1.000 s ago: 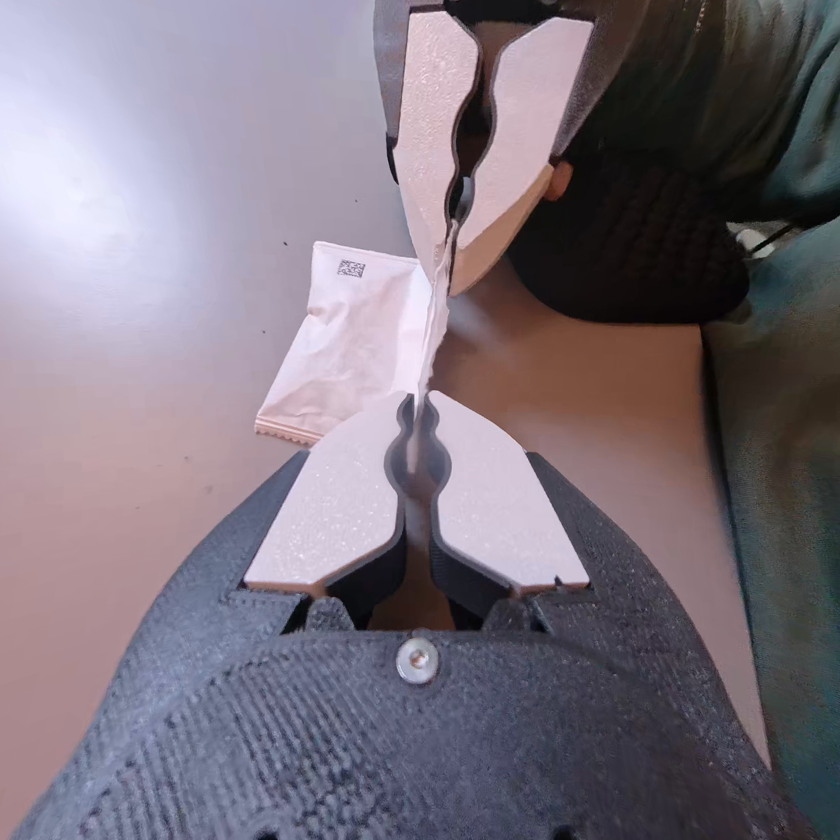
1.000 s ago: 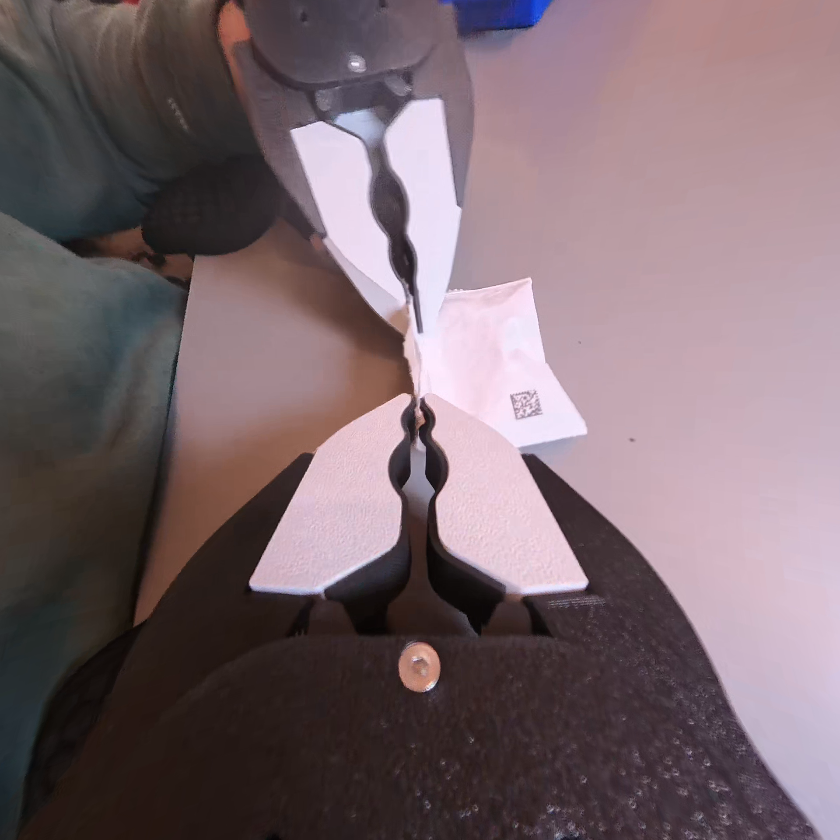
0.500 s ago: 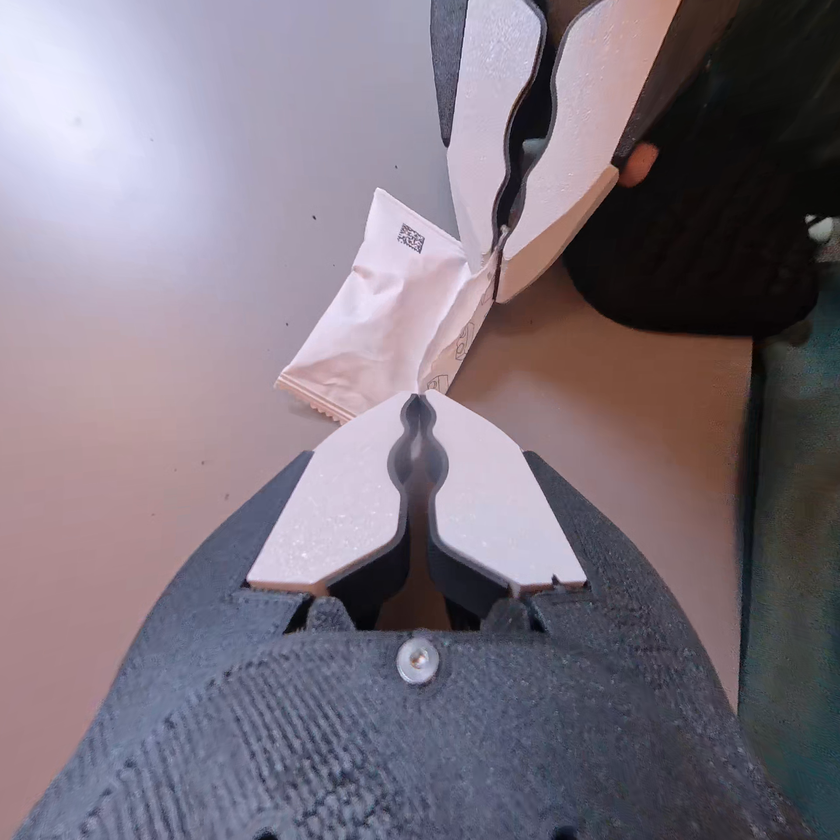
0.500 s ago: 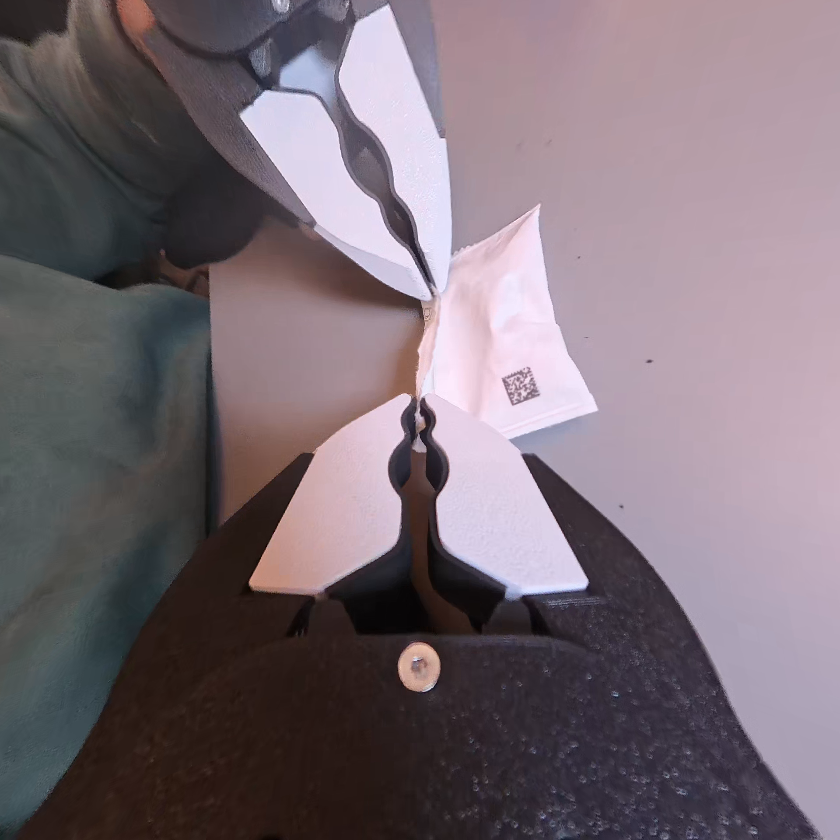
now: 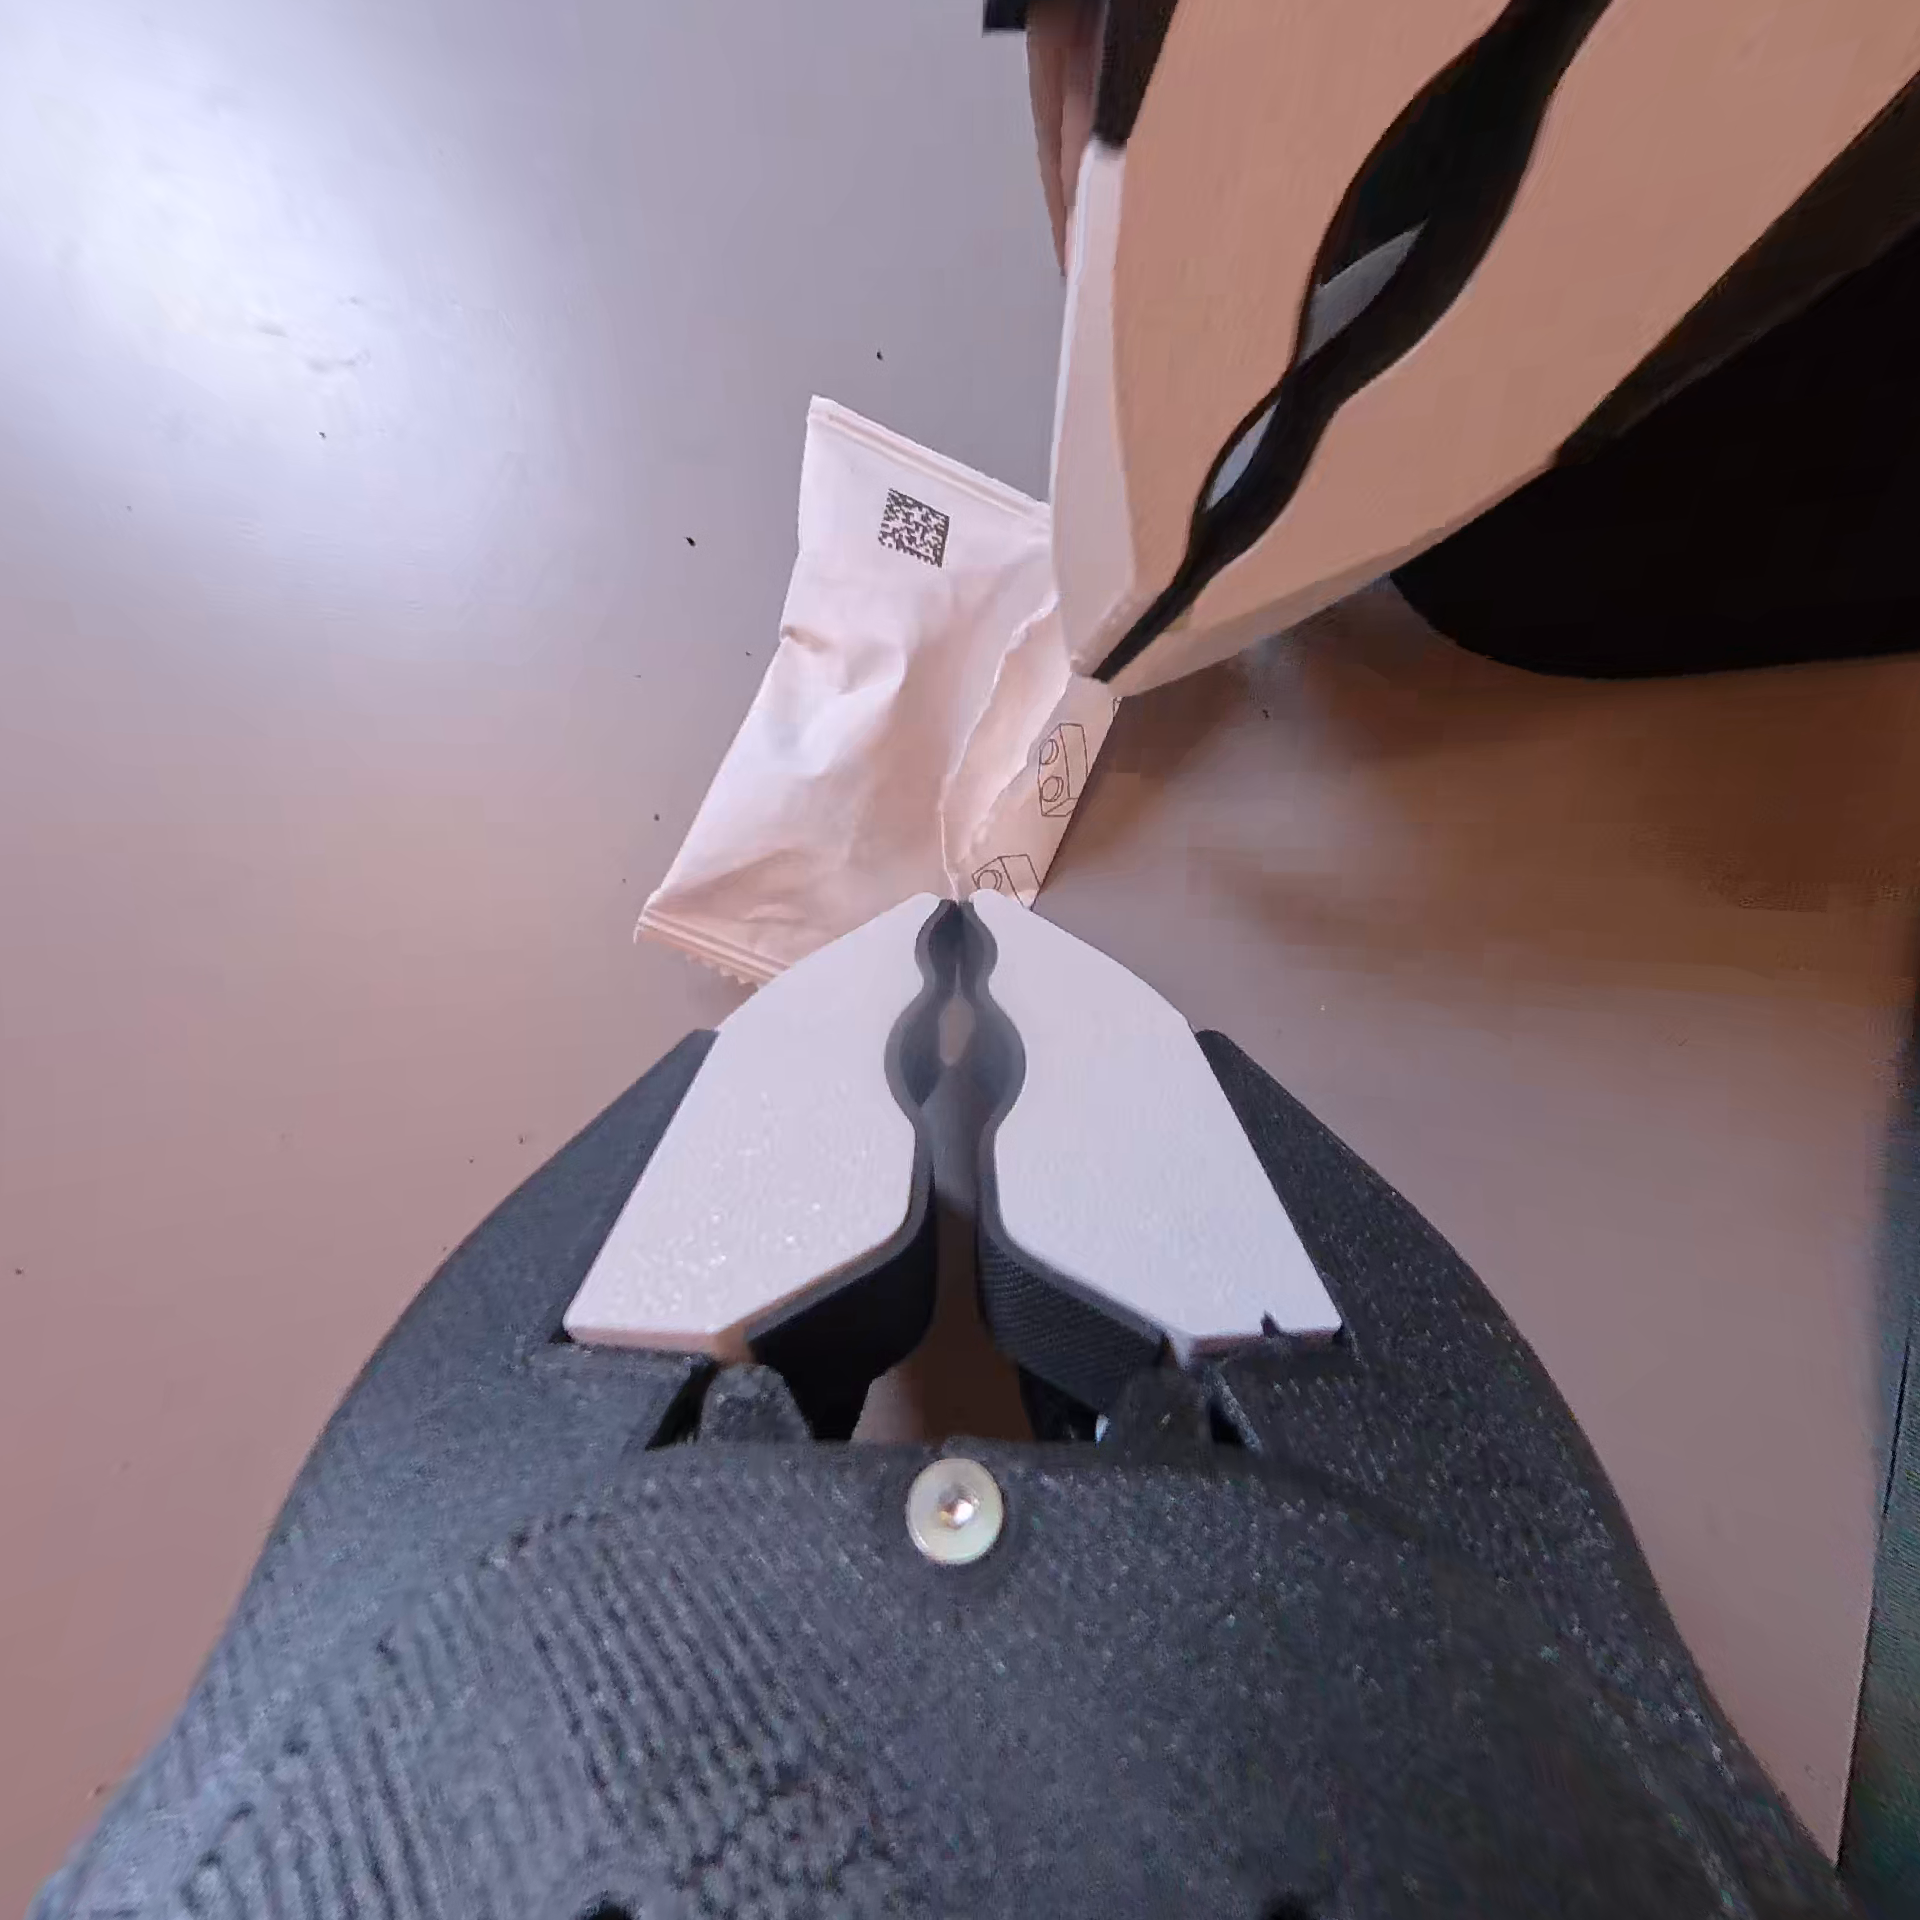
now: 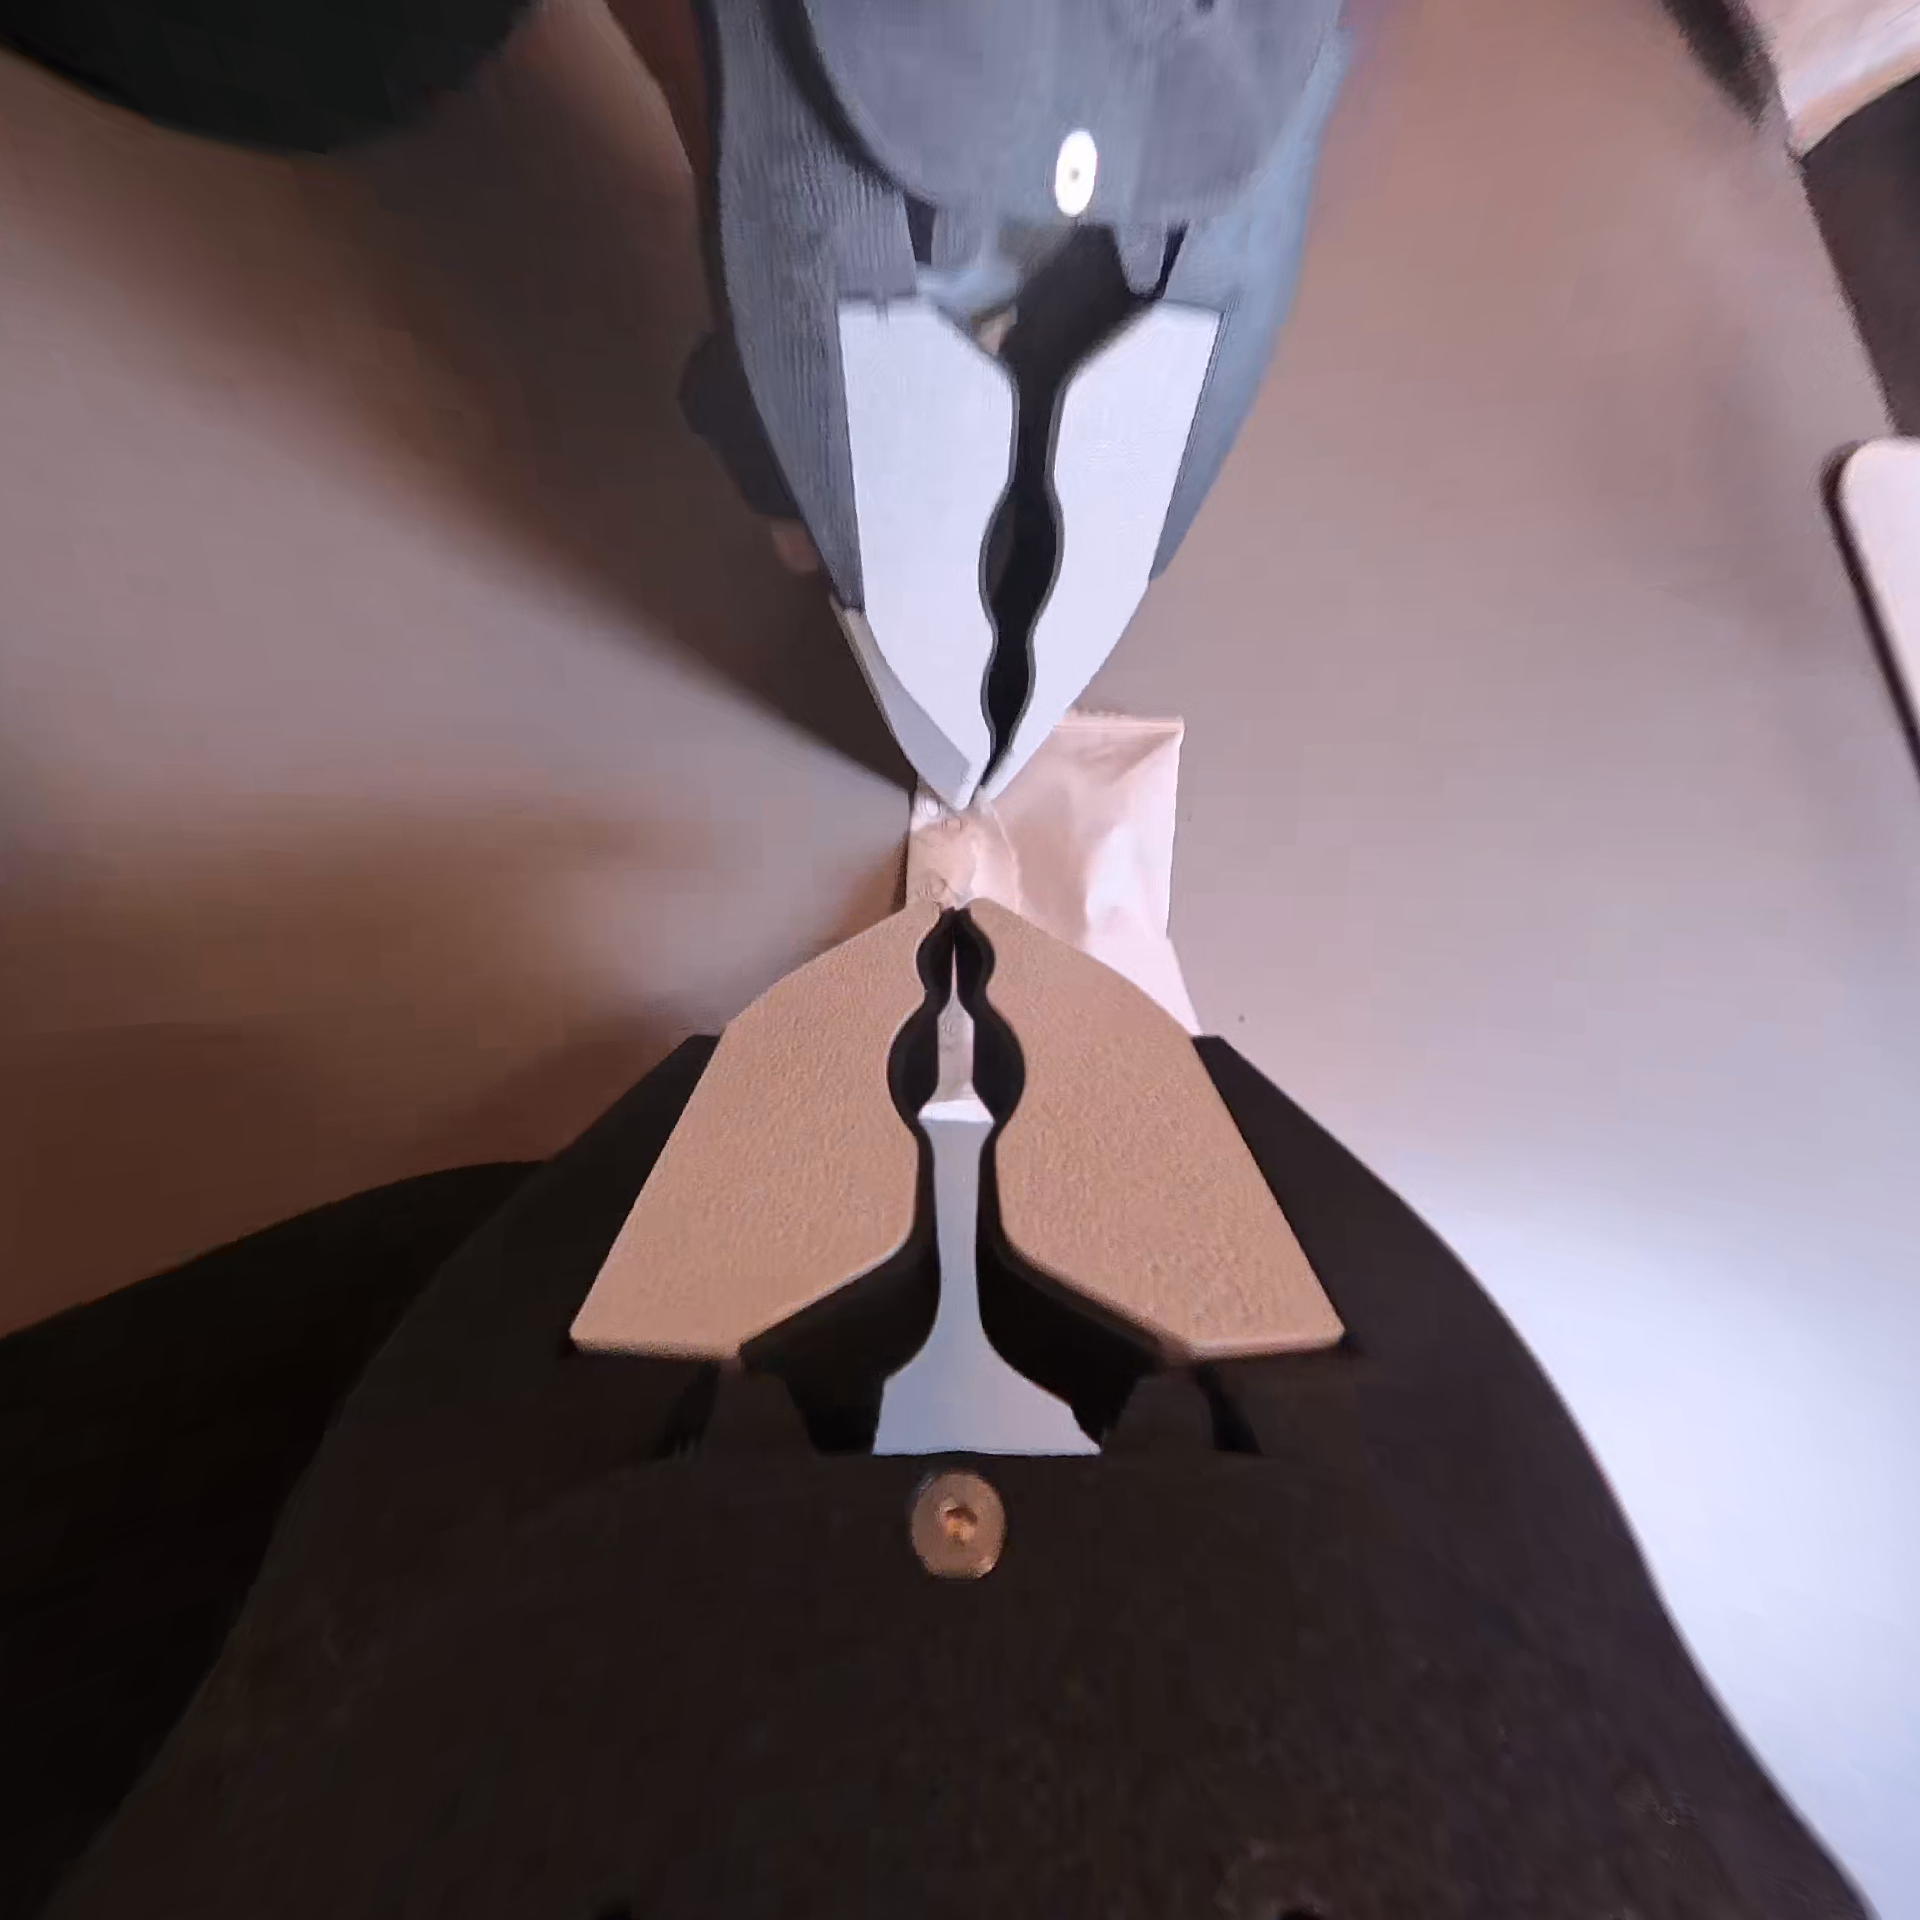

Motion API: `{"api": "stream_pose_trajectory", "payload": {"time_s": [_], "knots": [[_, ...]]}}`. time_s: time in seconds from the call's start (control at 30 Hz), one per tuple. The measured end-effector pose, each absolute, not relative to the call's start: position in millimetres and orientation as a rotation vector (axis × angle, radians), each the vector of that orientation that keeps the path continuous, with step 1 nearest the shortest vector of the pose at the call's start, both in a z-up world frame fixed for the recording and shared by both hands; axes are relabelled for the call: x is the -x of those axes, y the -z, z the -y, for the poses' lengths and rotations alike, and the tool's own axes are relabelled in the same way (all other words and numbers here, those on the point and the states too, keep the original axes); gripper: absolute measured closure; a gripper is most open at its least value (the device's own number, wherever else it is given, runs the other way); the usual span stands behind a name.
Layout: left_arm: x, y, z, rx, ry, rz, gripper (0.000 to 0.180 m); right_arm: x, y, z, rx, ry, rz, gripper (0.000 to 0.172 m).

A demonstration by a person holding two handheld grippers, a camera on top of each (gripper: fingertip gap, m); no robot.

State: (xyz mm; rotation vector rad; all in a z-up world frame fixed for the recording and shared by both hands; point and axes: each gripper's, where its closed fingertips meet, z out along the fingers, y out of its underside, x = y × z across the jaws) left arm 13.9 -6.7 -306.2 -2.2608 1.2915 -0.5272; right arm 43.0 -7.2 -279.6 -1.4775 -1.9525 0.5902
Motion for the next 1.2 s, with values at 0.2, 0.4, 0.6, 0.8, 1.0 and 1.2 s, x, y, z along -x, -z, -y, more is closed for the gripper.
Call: {"api": "stream_pose_trajectory", "payload": {"time_s": [0.2,0.4,0.6,0.8,1.0,1.2], "knots": [[-15,305,8,2.224,0.546,-1.301,0.180,-48,305,1,1.584,-0.500,2.024,0.172],[-12,303,16,2.166,0.567,-1.343,0.179,-50,305,1,1.629,-0.533,2.016,0.172],[-6,286,17,2.023,0.461,-1.377,0.180,-50,305,1,1.653,-0.548,2.002,0.172],[-7,299,24,2.019,0.340,-1.505,0.180,-51,305,1,1.659,-0.554,1.997,0.172],[-8,306,22,2.049,0.345,-1.487,0.180,-53,305,2,1.668,-0.563,2.000,0.172],[-11,306,22,2.069,0.381,-1.444,0.180,-44,279,9,1.585,-0.720,1.935,0.172]]}}
